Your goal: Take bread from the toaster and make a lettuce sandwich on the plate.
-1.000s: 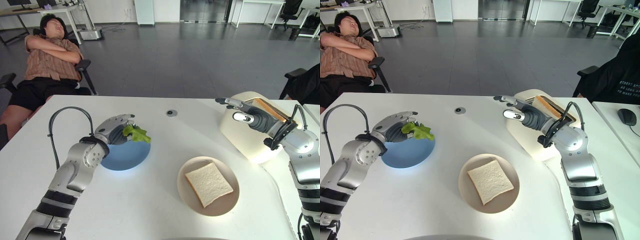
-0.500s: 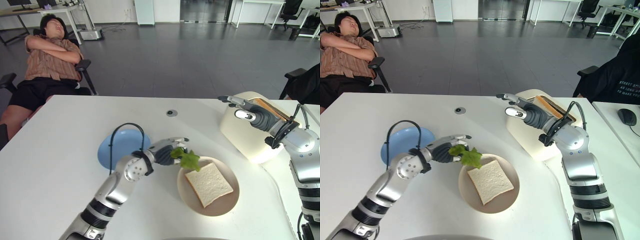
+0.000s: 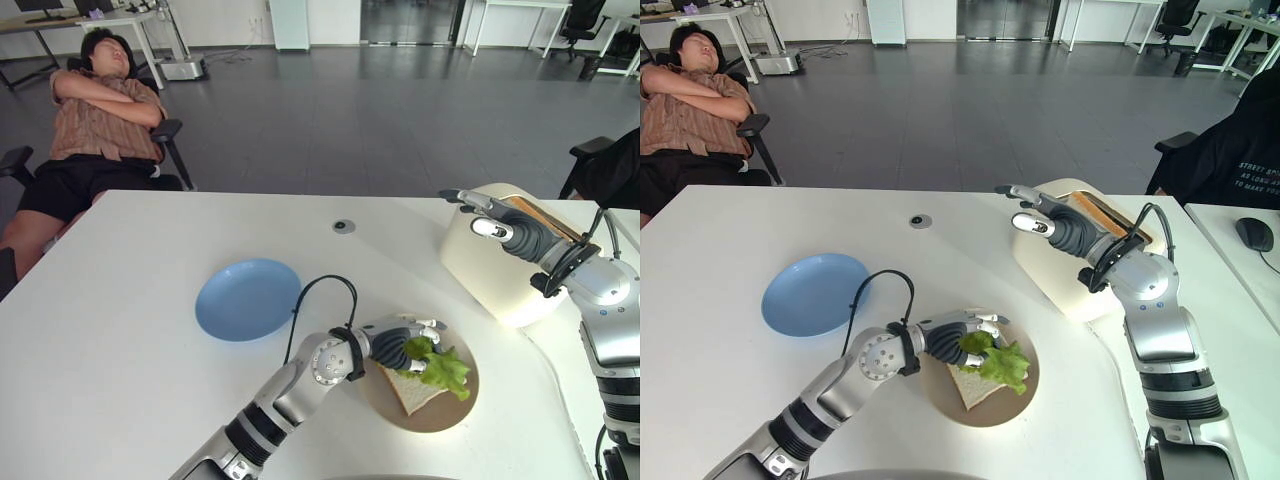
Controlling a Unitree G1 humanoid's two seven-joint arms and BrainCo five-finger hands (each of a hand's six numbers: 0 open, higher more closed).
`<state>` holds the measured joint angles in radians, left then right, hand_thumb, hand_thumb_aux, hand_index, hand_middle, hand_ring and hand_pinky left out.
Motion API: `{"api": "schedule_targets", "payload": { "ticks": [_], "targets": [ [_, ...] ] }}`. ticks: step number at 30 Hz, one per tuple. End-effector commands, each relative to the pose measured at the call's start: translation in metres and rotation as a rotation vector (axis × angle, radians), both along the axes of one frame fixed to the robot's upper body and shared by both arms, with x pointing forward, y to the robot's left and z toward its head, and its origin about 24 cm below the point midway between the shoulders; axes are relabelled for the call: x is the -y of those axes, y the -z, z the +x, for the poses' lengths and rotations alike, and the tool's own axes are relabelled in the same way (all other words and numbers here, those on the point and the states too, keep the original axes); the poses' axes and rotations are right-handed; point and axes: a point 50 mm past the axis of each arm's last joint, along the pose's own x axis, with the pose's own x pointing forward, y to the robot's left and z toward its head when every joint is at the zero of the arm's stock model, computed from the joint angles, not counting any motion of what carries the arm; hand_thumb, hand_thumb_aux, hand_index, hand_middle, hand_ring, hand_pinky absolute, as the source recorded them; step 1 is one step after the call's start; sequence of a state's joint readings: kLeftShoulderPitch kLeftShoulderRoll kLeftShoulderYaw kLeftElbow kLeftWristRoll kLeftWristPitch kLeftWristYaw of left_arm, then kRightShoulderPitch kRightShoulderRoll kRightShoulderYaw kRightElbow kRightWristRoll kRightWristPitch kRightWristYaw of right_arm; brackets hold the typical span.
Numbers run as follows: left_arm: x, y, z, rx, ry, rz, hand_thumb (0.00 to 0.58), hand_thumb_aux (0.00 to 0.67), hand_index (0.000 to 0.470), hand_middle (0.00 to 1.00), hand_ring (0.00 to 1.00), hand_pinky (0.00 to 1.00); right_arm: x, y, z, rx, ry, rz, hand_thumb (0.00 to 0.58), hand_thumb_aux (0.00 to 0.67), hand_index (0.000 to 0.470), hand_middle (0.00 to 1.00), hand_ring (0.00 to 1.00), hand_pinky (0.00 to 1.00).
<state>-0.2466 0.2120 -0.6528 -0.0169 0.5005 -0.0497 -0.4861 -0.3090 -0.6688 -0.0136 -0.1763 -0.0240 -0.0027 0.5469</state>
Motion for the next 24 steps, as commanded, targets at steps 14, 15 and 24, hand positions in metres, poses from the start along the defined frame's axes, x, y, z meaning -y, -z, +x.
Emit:
{"api": "schedule_targets", "payload": {
  "ticks": [14,15,24],
  "targets": [
    [-0.046,-0.03,0.027,0.222,-0.113,0.109,0.0,0.0,0.0,0.0,0.0,0.0,0.002,-0.004,-0.001,0.014,0.007,-0.016,0.0,0.0,0.0,0.0,0.0,0.0],
    [-0.052,-0.038,0.03,0.243,-0.144,0.09,0.0,0.0,0.0,0.0,0.0,0.0,0.003,-0.008,-0.001,0.042,0.016,-0.005,0.0,0.0,0.0,0.0,0.0,0.0],
    [-0.085,-0.078,0.042,0.118,-0.385,-0.39,0.0,0.0,0.0,0.0,0.0,0.0,0.041,-0.055,0.006,0.465,0.344,-0.332,0.0,0.0,0.0,0.0,0.0,0.0]
  ]
}}
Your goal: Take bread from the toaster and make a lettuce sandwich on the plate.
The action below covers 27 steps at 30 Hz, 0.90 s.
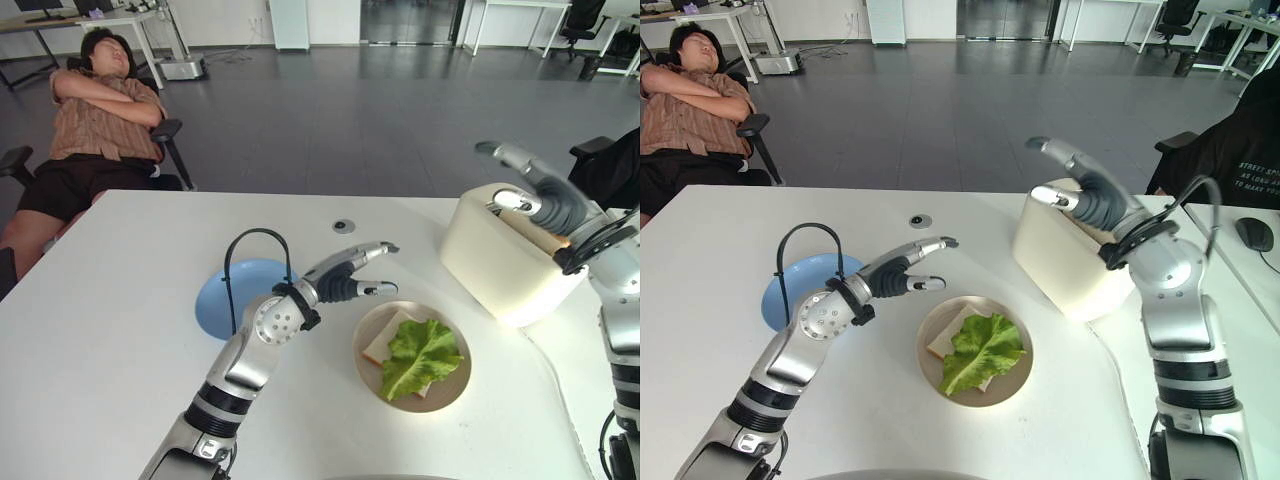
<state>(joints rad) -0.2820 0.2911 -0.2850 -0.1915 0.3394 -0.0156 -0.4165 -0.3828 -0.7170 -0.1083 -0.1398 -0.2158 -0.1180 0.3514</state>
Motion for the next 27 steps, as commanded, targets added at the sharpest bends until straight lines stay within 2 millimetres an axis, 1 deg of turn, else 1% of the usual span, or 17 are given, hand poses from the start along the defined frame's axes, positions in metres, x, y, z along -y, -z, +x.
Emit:
{"api": "schedule_targets", "payload": {
  "ticks": [1,3,5,6,8,10,12,13,14,15,16,17,19,20,27],
  "targets": [
    [-0.011,-0.004,0.0,-0.069,-0.044,-0.166,0.0,0.0,0.0,0.0,0.0,0.0,0.027,-0.011,0.004,0.119,0.248,-0.334,0.0,0.0,0.0,0.0,0.0,0.0],
    [-0.018,-0.004,0.002,-0.068,-0.075,-0.163,0.0,0.0,0.0,0.0,0.0,0.0,0.043,-0.009,0.005,0.146,0.382,-0.531,0.0,0.0,0.0,0.0,0.0,0.0],
    [-0.023,-0.003,0.004,-0.072,-0.091,-0.153,0.0,0.0,0.0,0.0,0.0,0.0,0.057,-0.003,0.006,0.116,0.469,-0.643,0.0,0.0,0.0,0.0,0.0,0.0],
    [-0.025,-0.001,0.005,-0.075,-0.1,-0.148,0.0,0.0,0.0,0.0,0.0,0.0,0.064,0.004,0.007,0.071,0.505,-0.687,0.0,0.0,0.0,0.0,0.0,0.0],
    [-0.03,0.001,0.005,-0.08,-0.118,-0.14,0.0,0.0,0.0,0.0,0.0,0.0,0.075,0.02,0.011,-0.032,0.544,-0.733,0.0,0.0,0.0,0.0,0.0,0.0],
    [-0.03,0.002,0.004,-0.083,-0.116,-0.133,0.0,0.0,0.0,0.0,0.0,0.0,0.079,0.032,0.013,-0.105,0.549,-0.732,0.0,0.0,0.0,0.0,0.0,0.0],
    [-0.028,0.003,0.003,-0.085,-0.108,-0.128,0.0,0.0,0.0,0.0,0.0,0.0,0.081,0.04,0.014,-0.15,0.539,-0.735,0.0,0.0,0.0,0.0,0.0,0.0],
    [-0.028,0.003,0.003,-0.087,-0.102,-0.121,0.0,0.0,0.0,0.0,0.0,0.0,0.082,0.044,0.014,-0.173,0.533,-0.744,0.049,0.029,0.02,0.0,0.0,0.0],
    [-0.028,0.004,0.003,-0.089,-0.097,-0.112,0.0,0.0,0.0,0.0,0.0,0.0,0.083,0.05,0.014,-0.211,0.524,-0.76,0.116,0.071,0.05,0.0,0.0,0.0],
    [-0.028,0.005,0.003,-0.091,-0.095,-0.107,0.0,0.0,0.0,0.0,0.0,0.0,0.084,0.055,0.014,-0.247,0.51,-0.77,0.148,0.092,0.065,0.0,0.0,0.0],
    [-0.028,0.006,0.002,-0.094,-0.094,-0.102,0.0,0.0,0.0,0.0,0.0,0.0,0.084,0.061,0.014,-0.278,0.496,-0.776,0.563,0.554,0.389,0.0,0.0,0.0],
    [-0.028,0.007,0.001,-0.097,-0.095,-0.1,0.0,0.0,0.0,0.0,0.0,0.0,0.084,0.066,0.014,-0.304,0.484,-0.769,0.58,0.67,0.47,0.0,0.0,0.0],
    [-0.028,0.008,0.0,-0.102,-0.096,-0.095,0.0,0.0,0.0,0.0,0.0,0.0,0.082,0.067,0.015,-0.298,0.472,-0.743,0.58,0.67,0.47,0.0,0.0,0.0],
    [-0.028,0.009,0.0,-0.105,-0.095,-0.093,0.0,0.0,0.0,0.0,0.0,0.0,0.081,0.065,0.016,-0.279,0.472,-0.731,0.58,0.67,0.47,0.0,0.0,0.0],
    [-0.029,0.018,0.003,-0.132,-0.099,-0.084,0.0,0.0,0.0,0.0,0.0,0.0,0.074,0.041,0.019,-0.104,0.475,-0.635,0.58,0.67,0.47,0.0,0.0,0.0]
  ]
}}
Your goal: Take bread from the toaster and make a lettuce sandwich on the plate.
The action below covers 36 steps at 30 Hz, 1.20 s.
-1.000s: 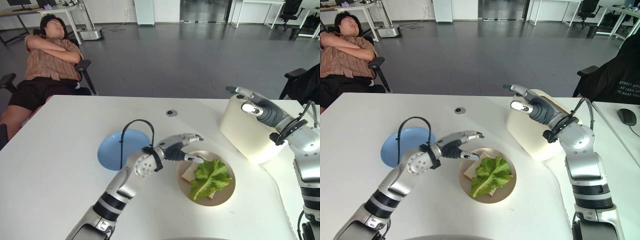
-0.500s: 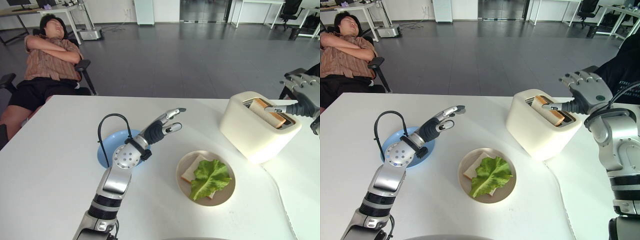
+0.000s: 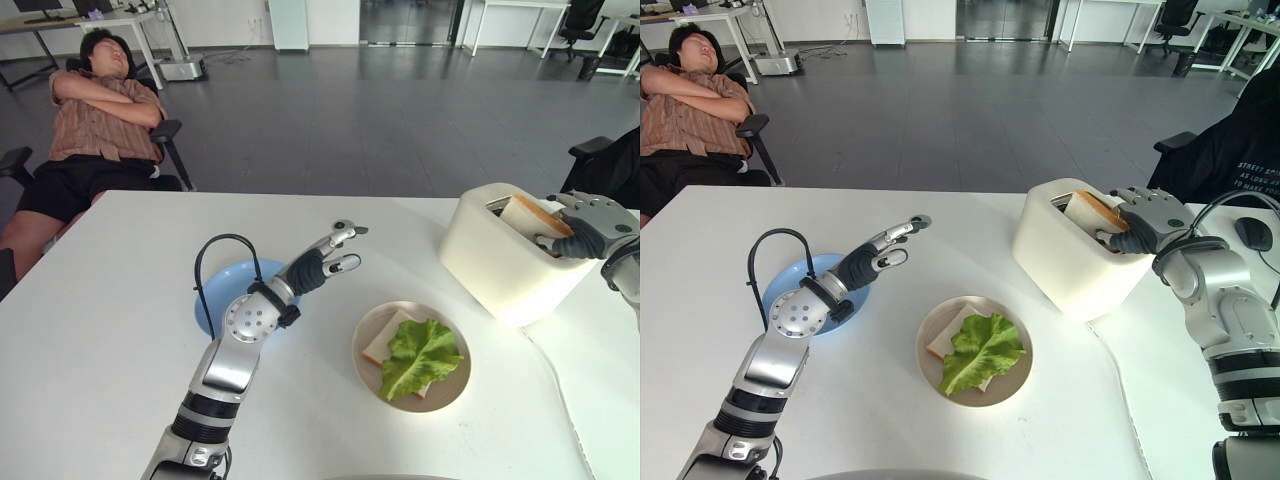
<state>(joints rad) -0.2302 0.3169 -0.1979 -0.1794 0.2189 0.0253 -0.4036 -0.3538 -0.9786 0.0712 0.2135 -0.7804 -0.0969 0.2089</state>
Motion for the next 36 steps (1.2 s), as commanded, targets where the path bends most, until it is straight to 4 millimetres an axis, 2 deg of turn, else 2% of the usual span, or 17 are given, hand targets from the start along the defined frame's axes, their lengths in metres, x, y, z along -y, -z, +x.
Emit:
{"api": "schedule_targets", "payload": {
  "ticks": [1,6,8,11,15,17,21,24,29,33,36],
  "targets": [
    [0.0,0.01,0.0,-0.032,0.001,0.018,0.0,0.0,0.0,0.0,0.0,0.0,-0.006,-0.02,0.002,0.146,-0.039,0.074,0.58,0.67,0.47,0.0,0.0,0.0],
    [0.0,0.01,0.0,-0.034,0.001,0.018,0.0,0.0,0.0,0.0,0.0,0.0,-0.012,-0.057,0.001,0.373,-0.115,0.179,0.58,0.67,0.47,0.0,0.0,0.0],
    [0.001,0.013,-0.001,-0.043,0.003,0.018,0.0,0.0,0.0,0.0,0.0,0.0,-0.017,-0.073,-0.002,0.462,-0.171,0.278,0.58,0.67,0.47,0.0,0.0,0.0],
    [0.002,0.015,-0.002,-0.049,0.008,0.02,0.0,0.0,0.0,0.0,0.0,0.0,-0.028,-0.085,-0.005,0.475,-0.255,0.42,0.58,0.67,0.47,0.0,0.0,0.0],
    [0.003,0.009,-0.006,-0.036,0.02,0.02,0.0,0.0,0.0,0.0,0.0,0.0,-0.063,-0.062,-0.007,0.236,-0.4,0.705,0.58,0.67,0.47,0.0,0.0,0.0],
    [0.002,0.007,-0.006,-0.031,0.02,0.021,0.0,0.0,0.0,0.0,0.0,0.0,-0.082,-0.041,-0.014,0.033,-0.462,0.831,0.58,0.67,0.47,0.0,0.0,0.0],
    [0.002,0.005,-0.006,-0.024,0.015,0.025,0.0,0.0,0.0,0.0,0.0,0.0,-0.105,0.001,-0.032,-0.288,-0.481,0.945,0.58,0.67,0.47,0.0,0.0,0.0],
    [0.001,0.005,-0.006,-0.024,0.013,0.024,0.0,0.0,0.0,0.0,0.0,0.0,-0.114,0.029,-0.044,-0.408,-0.426,1.007,0.58,0.67,0.47,0.0,0.0,0.0],
    [0.0,0.004,-0.008,-0.022,0.006,0.024,0.0,0.0,0.0,0.0,0.0,0.0,-0.118,0.073,-0.07,-0.545,-0.329,1.056,0.58,0.67,0.47,0.0,0.0,0.0],
    [0.002,0.002,-0.008,-0.02,0.012,0.024,0.0,0.0,0.0,0.0,0.0,0.0,-0.118,0.092,-0.083,-0.586,-0.272,1.081,0.58,0.67,0.47,0.0,0.0,0.0],
    [0.001,0.002,-0.008,-0.017,0.01,0.024,0.0,0.0,0.0,0.0,0.0,0.0,-0.116,0.098,-0.084,-0.582,-0.249,1.078,0.58,0.67,0.47,0.0,0.0,0.0]
  ]
}}
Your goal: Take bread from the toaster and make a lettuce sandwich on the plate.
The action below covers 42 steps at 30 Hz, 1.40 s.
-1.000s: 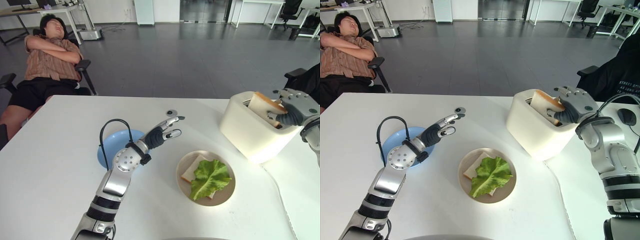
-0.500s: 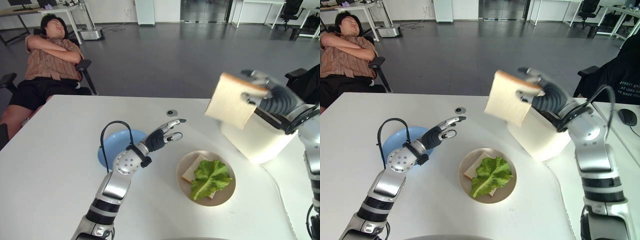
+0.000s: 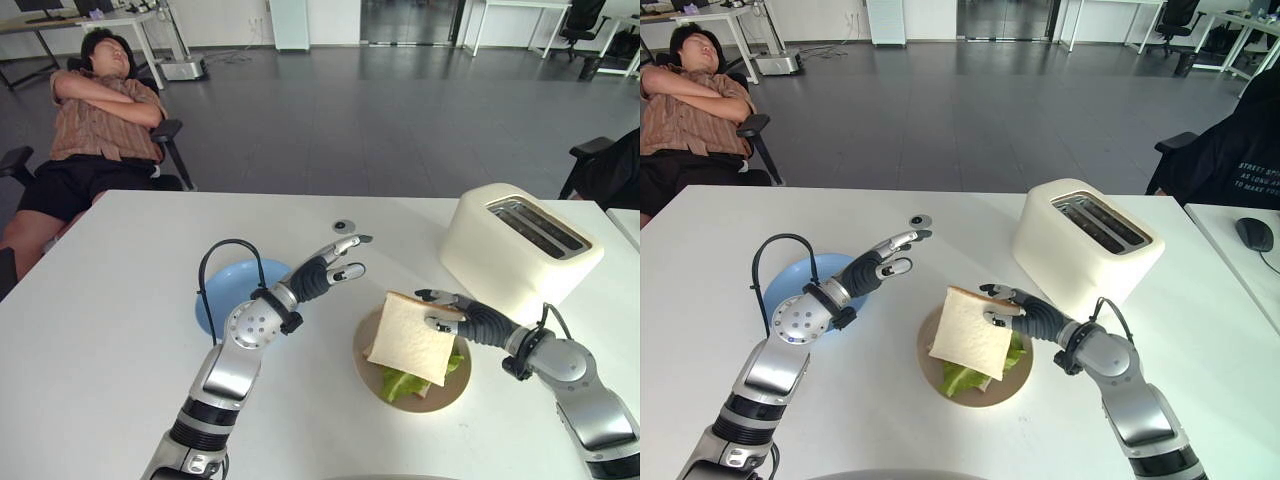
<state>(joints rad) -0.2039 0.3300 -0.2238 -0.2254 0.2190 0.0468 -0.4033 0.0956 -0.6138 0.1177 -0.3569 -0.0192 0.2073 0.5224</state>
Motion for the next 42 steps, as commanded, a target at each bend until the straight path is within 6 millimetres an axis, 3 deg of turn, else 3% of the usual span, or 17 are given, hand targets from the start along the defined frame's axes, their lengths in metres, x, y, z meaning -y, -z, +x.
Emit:
{"api": "schedule_targets", "payload": {
  "ticks": [1,4,6,10,13,18,21,25,29,30,31,32,35,39,42],
  "targets": [
    [-0.002,0.0,-0.001,-0.006,-0.009,0.011,0.0,0.0,0.0,0.0,0.0,0.0,0.002,0.008,-0.001,-0.004,0.023,-0.022,0.58,0.67,0.47,0.0,0.0,0.0],
    [0.005,-0.003,-0.007,0.006,0.033,-0.003,0.0,0.0,0.0,0.0,0.0,0.0,0.006,0.011,0.003,0.02,0.048,-0.051,0.58,0.67,0.47,0.0,0.0,0.0],
    [0.017,-0.005,-0.019,-0.007,0.15,-0.035,0.0,0.0,0.0,0.0,0.0,0.0,0.007,0.012,0.004,0.032,0.057,-0.058,0.58,0.67,0.47,0.0,0.0,0.0],
    [0.048,0.01,-0.065,-0.151,0.529,-0.062,0.0,0.0,0.0,0.0,0.0,0.0,0.009,0.012,0.006,0.045,0.067,-0.058,0.58,0.67,0.47,0.0,0.0,0.0],
    [0.062,0.022,-0.083,-0.223,0.645,-0.101,0.0,0.0,0.0,0.0,0.0,0.0,0.01,0.012,0.007,0.048,0.067,-0.057,0.58,0.67,0.47,0.0,0.0,0.0],
    [0.07,0.044,-0.078,-0.264,0.635,-0.081,0.0,0.0,0.0,0.0,0.0,0.0,0.008,0.011,0.009,0.052,0.054,-0.054,0.58,0.67,0.47,0.0,0.0,0.0],
    [0.068,0.068,-0.065,-0.262,0.559,-0.026,0.0,0.0,0.0,0.0,0.0,0.0,0.008,0.012,0.008,0.049,0.054,-0.05,0.58,0.67,0.47,0.0,0.0,0.0],
    [0.068,0.084,-0.057,-0.261,0.526,0.002,0.0,0.0,0.0,0.0,0.0,0.0,0.008,0.012,0.007,0.042,0.046,-0.046,0.58,0.67,0.47,0.0,0.0,0.0],
    [0.067,0.119,-0.045,-0.49,0.449,-0.015,0.0,0.0,0.0,0.0,0.0,0.0,0.007,0.016,0.005,0.01,0.025,-0.053,0.58,0.67,0.47,0.0,0.0,0.0],
    [0.066,0.129,-0.044,-0.558,0.438,0.007,0.0,0.0,0.0,0.0,0.0,0.0,0.007,0.016,0.004,-0.003,0.012,-0.057,0.548,0.512,0.359,0.0,0.0,0.0],
    [0.067,0.138,-0.046,-0.633,0.434,0.015,0.0,0.0,0.0,0.0,0.0,0.0,0.007,0.016,0.003,-0.009,0.002,-0.059,0.445,0.347,0.243,0.0,0.0,0.0],
    [0.068,0.143,-0.048,-0.685,0.442,0.012,0.0,0.0,0.0,0.0,0.0,0.0,0.007,0.014,0.004,-0.007,-0.002,-0.062,0.0,0.0,0.0,0.0,0.0,0.0],
    [0.071,0.153,-0.052,-0.788,0.445,0.002,0.0,0.0,0.0,0.0,0.0,0.0,0.012,-0.004,0.015,0.088,0.019,-0.069,0.0,0.0,0.0,0.0,0.0,0.0],
    [0.074,0.166,-0.057,-0.889,0.439,0.013,0.0,0.0,0.0,0.0,0.0,0.0,0.01,-0.065,0.037,0.487,0.101,-0.028,0.0,0.0,0.0,0.0,0.0,0.0],
    [0.076,0.173,-0.06,-0.932,0.435,0.019,0.0,0.0,0.0,0.0,0.0,0.0,0.008,-0.114,0.037,0.85,0.186,0.013,0.0,0.0,0.0,0.0,0.0,0.0]
  ]
}}
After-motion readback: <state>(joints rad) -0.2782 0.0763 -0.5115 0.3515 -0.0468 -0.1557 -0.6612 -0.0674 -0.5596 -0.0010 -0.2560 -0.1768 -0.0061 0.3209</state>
